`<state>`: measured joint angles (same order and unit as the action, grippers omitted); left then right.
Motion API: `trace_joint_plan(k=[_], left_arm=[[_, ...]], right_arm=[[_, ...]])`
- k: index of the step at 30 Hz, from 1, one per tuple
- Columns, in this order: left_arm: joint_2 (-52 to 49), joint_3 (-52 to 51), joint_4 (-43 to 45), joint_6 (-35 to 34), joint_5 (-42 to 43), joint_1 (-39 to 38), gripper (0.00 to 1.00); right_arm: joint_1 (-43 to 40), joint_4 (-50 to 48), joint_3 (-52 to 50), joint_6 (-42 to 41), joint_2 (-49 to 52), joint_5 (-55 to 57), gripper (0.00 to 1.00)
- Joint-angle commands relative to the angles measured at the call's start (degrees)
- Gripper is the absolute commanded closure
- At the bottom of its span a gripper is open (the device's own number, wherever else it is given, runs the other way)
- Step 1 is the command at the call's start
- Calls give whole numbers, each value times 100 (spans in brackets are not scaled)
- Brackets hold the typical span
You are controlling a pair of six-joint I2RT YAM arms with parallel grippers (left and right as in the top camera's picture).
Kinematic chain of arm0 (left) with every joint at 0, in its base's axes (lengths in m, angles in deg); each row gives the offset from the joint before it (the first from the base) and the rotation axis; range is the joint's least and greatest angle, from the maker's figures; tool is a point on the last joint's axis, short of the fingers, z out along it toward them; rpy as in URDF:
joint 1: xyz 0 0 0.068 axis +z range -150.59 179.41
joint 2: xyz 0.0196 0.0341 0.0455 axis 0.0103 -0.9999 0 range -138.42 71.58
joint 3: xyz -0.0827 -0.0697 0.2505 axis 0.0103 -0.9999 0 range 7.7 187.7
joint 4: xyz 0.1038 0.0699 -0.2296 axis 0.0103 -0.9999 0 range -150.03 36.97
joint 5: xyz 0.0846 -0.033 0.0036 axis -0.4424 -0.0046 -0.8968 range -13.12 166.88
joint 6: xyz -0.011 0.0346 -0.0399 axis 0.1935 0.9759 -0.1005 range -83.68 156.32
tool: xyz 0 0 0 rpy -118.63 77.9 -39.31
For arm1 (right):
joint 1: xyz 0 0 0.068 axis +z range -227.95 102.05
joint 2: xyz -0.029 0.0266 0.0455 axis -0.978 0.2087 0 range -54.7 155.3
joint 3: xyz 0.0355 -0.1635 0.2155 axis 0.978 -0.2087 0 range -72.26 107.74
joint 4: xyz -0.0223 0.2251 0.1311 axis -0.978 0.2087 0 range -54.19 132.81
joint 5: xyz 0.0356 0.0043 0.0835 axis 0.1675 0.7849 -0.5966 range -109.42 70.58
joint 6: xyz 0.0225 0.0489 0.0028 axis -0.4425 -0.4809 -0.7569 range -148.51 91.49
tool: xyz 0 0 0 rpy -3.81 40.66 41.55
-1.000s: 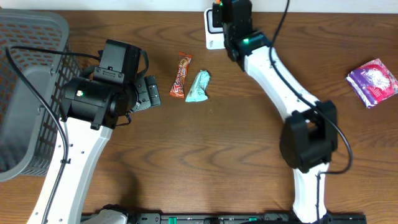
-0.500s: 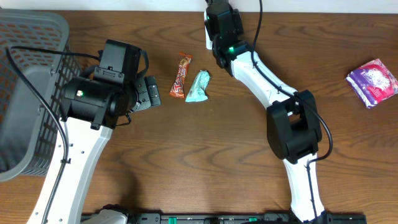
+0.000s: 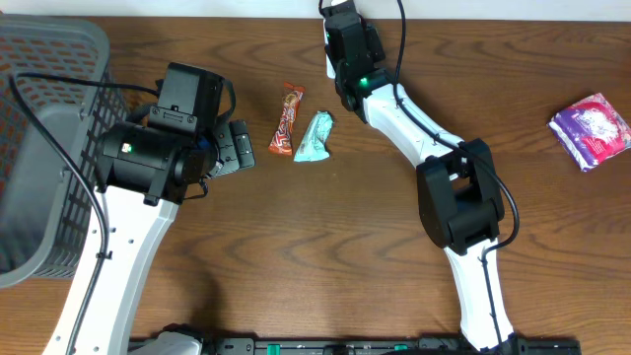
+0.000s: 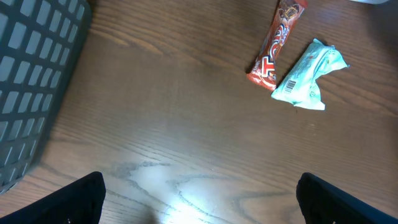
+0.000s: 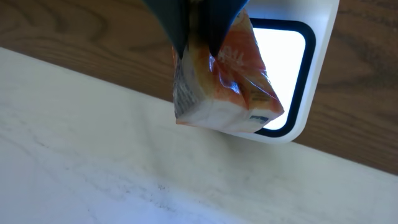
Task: Scan the item barcode
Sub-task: 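Lift the orange packet and hold it up to the white scanner, then carry the orange packet right and release it beside the Carefree package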
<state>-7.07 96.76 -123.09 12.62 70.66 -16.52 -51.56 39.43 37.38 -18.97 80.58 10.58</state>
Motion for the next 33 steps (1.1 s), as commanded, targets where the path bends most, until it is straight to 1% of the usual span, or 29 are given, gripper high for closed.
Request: trace_joint_plan(k=[1, 4, 10, 13, 14, 17, 19, 21, 23, 25, 27, 28, 29, 31, 32, 33], left_arm=[[-2, -4, 0, 55, -68, -2, 2], [-2, -4, 0, 57, -70, -2, 2], [-2, -4, 2, 57, -70, -2, 2], [-2, -4, 2, 55, -70, -2, 2], [-2, -4, 0, 55, -70, -2, 2], [-2, -4, 0, 57, -68, -2, 2], [-2, -4, 0, 57, -70, -2, 2], [-2, -4, 0, 57, -70, -2, 2], [-2, -4, 0, 55, -70, -2, 2], [-2, -4, 2, 55, -70, -2, 2], [-2, -4, 2, 57, -70, -2, 2], [-2, -4, 2, 57, -70, -2, 2], [-2, -4, 2, 55, -68, -2, 2], [-2, -4, 0, 57, -70, -2, 2], [-2, -4, 0, 57, -68, -2, 2], [-2, -4, 0, 57, -70, -2, 2]], right_arm=[[-24, 2, 55, 57, 15, 214, 99], [-72, -24, 61, 57, 13, 750, 99], [-415, 122, 83, 61, 4, 2347, 99], [-748, 538, 83, 66, 0, 2944, 99], [-960, 922, 83, 63, 0, 3093, 99], [-1399, 1786, 83, -11, 0, 3095, 99], [-1718, 2345, 83, -317, 0, 3069, 99], [-2092, 2975, 83, -525, 0, 2780, 99], [-2422, 3449, 81, -525, 0, 2371, 99], [-2782, 3805, 81, -527, 0, 2015, 99], [-3067, 3976, 81, -557, 0, 1982, 99], [-3180, 4033, 81, -616, 0, 1978, 95], [-3314, 4103, 81, -728, 0, 1978, 80], [-3519, 4194, 81, -879, 0, 1904, 31], [-3668, 4282, 81, -916, 0, 1665, 1], [-3740, 4358, 81, -916, 0, 1488, 1]])
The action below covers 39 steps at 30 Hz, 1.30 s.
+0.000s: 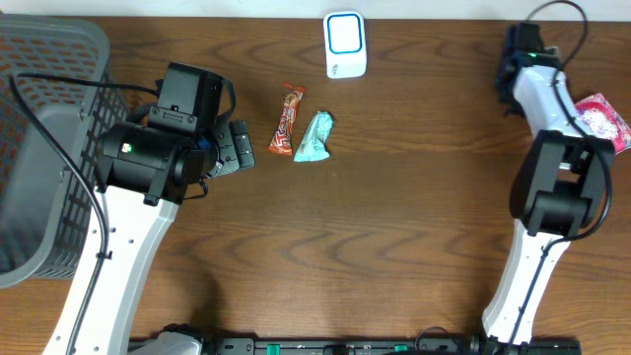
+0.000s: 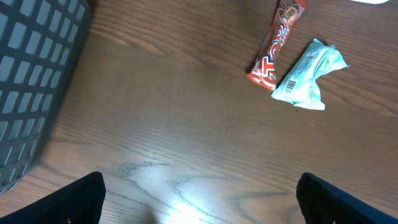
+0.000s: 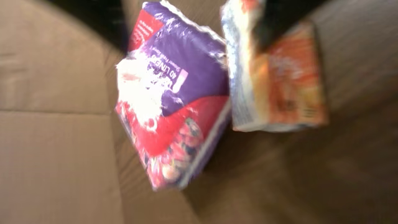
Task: Scan the item barcode
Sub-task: 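Carry the orange packet right and release it beside the Carefree package, then move the right gripper to the mint-green packet and grasp it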
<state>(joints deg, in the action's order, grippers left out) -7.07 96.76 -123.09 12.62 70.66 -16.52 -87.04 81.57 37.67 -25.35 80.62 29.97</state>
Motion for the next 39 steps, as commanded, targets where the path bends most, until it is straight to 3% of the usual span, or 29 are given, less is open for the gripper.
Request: trace_joint_plan(k=[1, 9, 16, 18, 25, 29, 36, 39], left_arm=[[-2, -4, 0, 57, -70, -2, 2], [-2, -4, 0, 57, -70, -2, 2], [-2, -4, 2, 55, -70, -2, 2], [-2, -4, 0, 55, -68, -2, 2], [-2, -4, 0, 57, -70, -2, 2], [-2, -4, 0, 57, -70, -2, 2], [-2, -4, 0, 57, -70, -2, 2], [-2, -4, 2, 55, -70, -2, 2]], right_arm=[[-223, 177, 52, -280, -4, -522, 1], [-92, 330, 63, -426, -308, -79, 1], [372, 238, 76, -485, -1377, -455, 1], [522, 269, 76, -485, -1620, -1088, 1], [1274, 837, 74, -485, -2074, -6161, 1], [1727, 977, 63, -485, -1985, -8006, 1], [2715, 984, 46, -540, -1766, -7560, 1], [3051, 975, 20, -1016, -1585, -7003, 1]])
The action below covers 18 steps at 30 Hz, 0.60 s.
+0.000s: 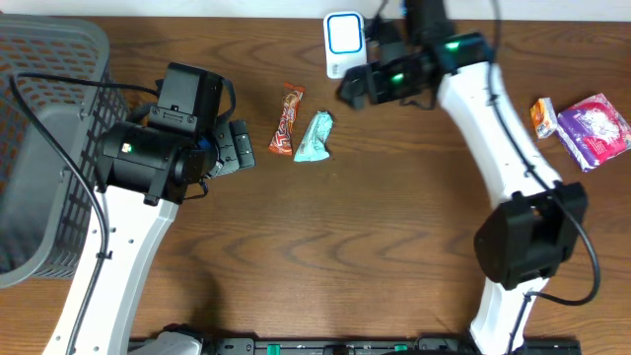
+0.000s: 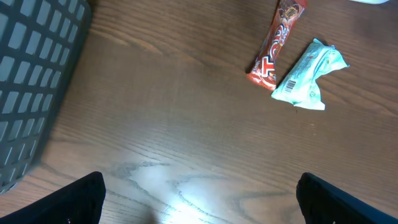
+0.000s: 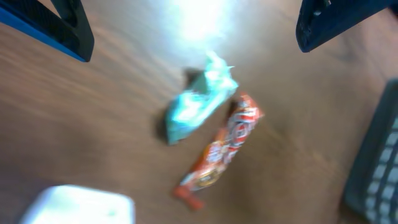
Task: Scan the item barcode
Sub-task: 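Move the right gripper to the mint-green packet and grasp it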
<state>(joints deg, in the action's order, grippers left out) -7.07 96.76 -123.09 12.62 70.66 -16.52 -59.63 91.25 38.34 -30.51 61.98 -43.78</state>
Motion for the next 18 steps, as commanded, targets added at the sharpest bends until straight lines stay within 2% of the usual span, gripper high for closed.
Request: trace_joint_plan(k=[1, 9, 11, 14, 18], left_arm=[[-2, -4, 0, 57, -70, -2, 2], [-2, -4, 2, 57, -70, -2, 2], [-2, -4, 0, 57, -70, -2, 2], [-2, -4, 0, 57, -70, -2, 2], [-2, -4, 0, 57, -68, -2, 2]], right_arm=[[389, 2, -48, -702, 343, 522, 1], [553, -446, -48, -2199, 1187, 761, 1], [533, -553, -48, -2286, 1381, 533, 1], [529, -791, -48, -2284, 1799, -175, 17], [564, -997, -48, -2284, 2173, -658, 19]])
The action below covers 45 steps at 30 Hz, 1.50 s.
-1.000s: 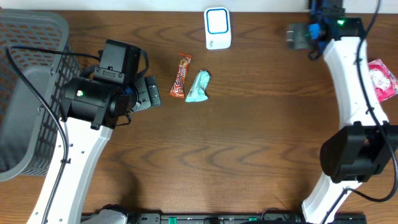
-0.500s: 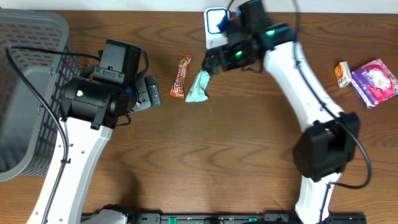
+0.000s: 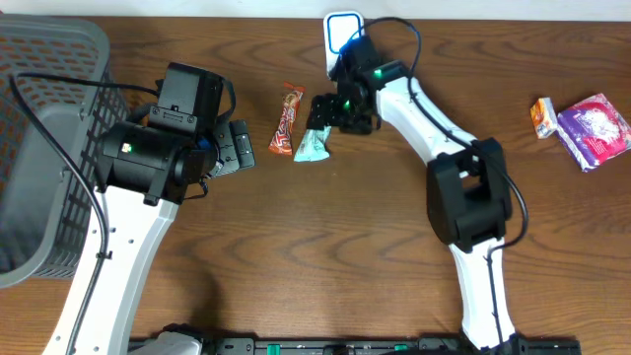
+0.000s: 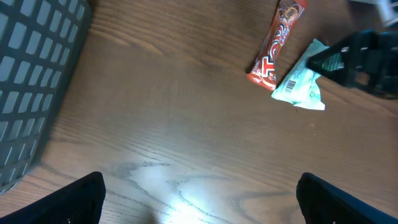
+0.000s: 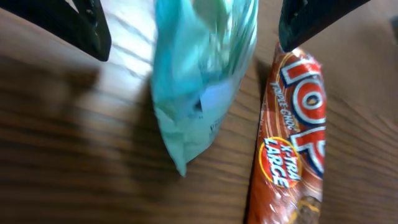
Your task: Scan the item barcode
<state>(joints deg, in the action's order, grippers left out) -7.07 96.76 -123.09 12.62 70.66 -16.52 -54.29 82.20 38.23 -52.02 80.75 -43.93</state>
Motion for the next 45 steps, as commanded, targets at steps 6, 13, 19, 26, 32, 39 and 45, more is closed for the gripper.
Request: trace_joint_plan(k=[6, 13, 19, 26, 32, 39, 45], left_arm=[[-2, -4, 0, 55, -70, -2, 2], [-2, -4, 0, 55, -70, -2, 2], [-2, -4, 2, 57, -70, -2, 2], [-2, -4, 0, 55, -70, -2, 2], [-2, -4, 0, 55, -68, -2, 2], [-2, -4, 0, 57, -70, -2, 2], [-2, -4, 0, 57, -70, -2, 2]], right_arm=[[35, -186, -37, -133, 487, -750, 73], [-125, 127, 208, -107, 326, -511, 99], [-162, 1790, 1121, -68, 42, 2409, 99], [116, 3287, 1300, -271, 28, 6279, 99], [151, 3141, 435, -695, 31, 7053, 93], [295, 2494, -479, -730, 31, 6675, 77], [492, 2747, -116, -726, -24, 5855, 39]])
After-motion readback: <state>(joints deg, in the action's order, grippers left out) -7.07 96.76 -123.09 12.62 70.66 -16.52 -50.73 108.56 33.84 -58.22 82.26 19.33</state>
